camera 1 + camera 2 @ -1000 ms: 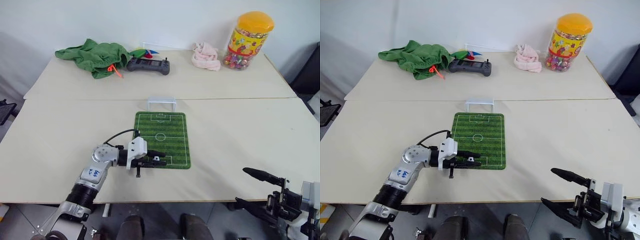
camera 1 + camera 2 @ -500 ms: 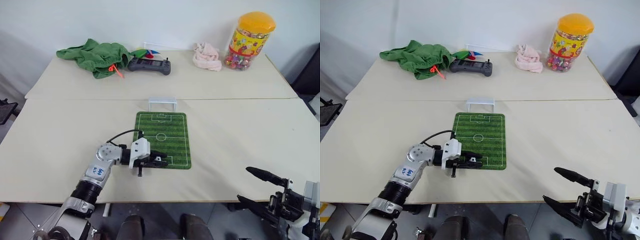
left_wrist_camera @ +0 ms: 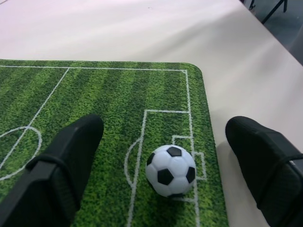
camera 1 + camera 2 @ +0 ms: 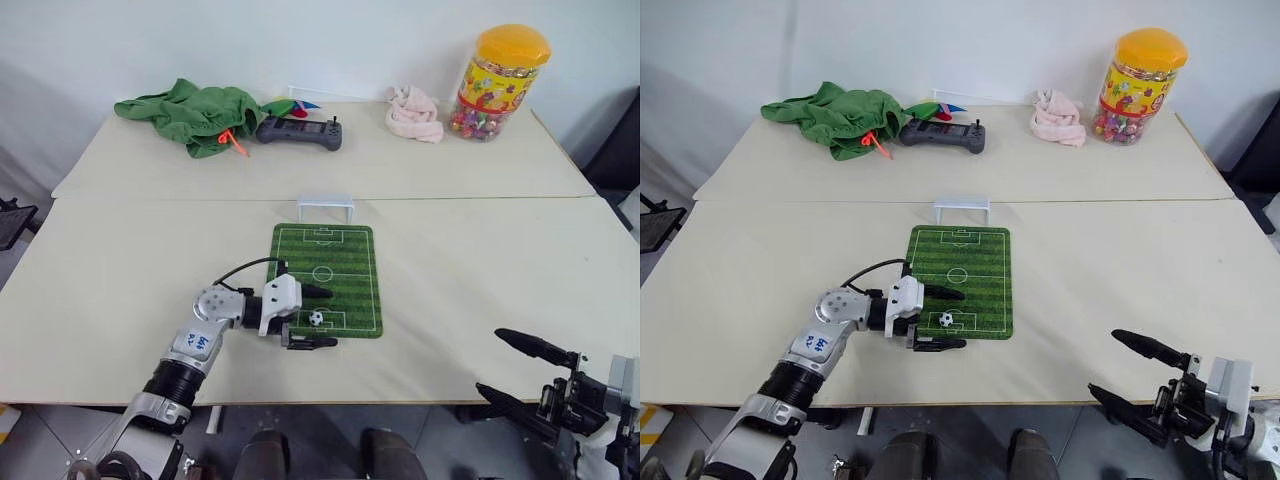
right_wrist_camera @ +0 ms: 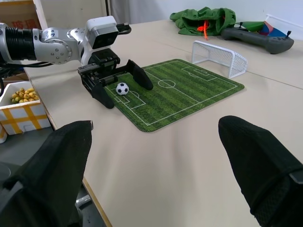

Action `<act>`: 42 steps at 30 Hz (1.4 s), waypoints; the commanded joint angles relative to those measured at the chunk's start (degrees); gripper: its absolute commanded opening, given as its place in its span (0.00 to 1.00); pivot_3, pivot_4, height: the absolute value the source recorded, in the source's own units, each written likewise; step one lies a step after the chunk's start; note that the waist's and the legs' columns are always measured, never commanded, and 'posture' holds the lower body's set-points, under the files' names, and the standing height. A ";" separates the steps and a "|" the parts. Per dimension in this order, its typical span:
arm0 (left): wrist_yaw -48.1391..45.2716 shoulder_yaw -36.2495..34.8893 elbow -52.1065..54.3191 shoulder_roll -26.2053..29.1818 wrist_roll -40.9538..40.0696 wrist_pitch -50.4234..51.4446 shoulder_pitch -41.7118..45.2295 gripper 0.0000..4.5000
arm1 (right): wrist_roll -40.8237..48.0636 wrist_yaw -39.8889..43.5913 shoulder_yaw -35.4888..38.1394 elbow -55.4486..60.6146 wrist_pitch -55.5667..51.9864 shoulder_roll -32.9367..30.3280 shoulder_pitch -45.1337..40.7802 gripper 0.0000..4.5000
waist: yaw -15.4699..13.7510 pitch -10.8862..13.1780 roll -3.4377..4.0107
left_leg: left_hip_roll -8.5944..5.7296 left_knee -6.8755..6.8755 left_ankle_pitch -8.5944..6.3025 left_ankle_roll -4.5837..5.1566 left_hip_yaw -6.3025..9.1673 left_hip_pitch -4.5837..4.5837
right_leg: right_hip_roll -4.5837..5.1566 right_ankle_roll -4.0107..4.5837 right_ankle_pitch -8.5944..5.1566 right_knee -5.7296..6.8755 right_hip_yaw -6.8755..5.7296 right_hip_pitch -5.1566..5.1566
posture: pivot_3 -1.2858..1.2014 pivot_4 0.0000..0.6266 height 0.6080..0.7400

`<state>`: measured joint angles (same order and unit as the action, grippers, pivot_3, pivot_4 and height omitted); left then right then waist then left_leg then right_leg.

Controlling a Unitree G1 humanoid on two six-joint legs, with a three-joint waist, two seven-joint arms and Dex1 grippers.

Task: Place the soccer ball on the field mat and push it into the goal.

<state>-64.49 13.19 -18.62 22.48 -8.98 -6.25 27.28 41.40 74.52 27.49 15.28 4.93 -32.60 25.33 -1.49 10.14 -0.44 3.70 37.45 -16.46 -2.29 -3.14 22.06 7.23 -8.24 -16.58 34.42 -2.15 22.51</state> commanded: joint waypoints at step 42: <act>16.27 -10.11 7.44 -3.59 -5.96 19.11 5.46 0.01 | -1.05 -5.31 1.75 0.23 3.30 1.13 1.28 1.00 | 0.06 0.02 -0.02 | 0.00 -0.02 -0.03 0.04 -0.02 0.04 | 0.00 -0.03 0.01 -0.01 -0.03 0.05 | 0.52 0.24 1.00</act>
<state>-47.94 5.13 -14.38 18.70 -12.19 12.03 32.65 40.09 69.41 28.38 14.61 7.44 -31.12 26.90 -1.44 10.16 -0.46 3.71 37.43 -16.49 -2.24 -3.16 22.10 7.23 -8.26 -16.57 34.41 -2.18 22.56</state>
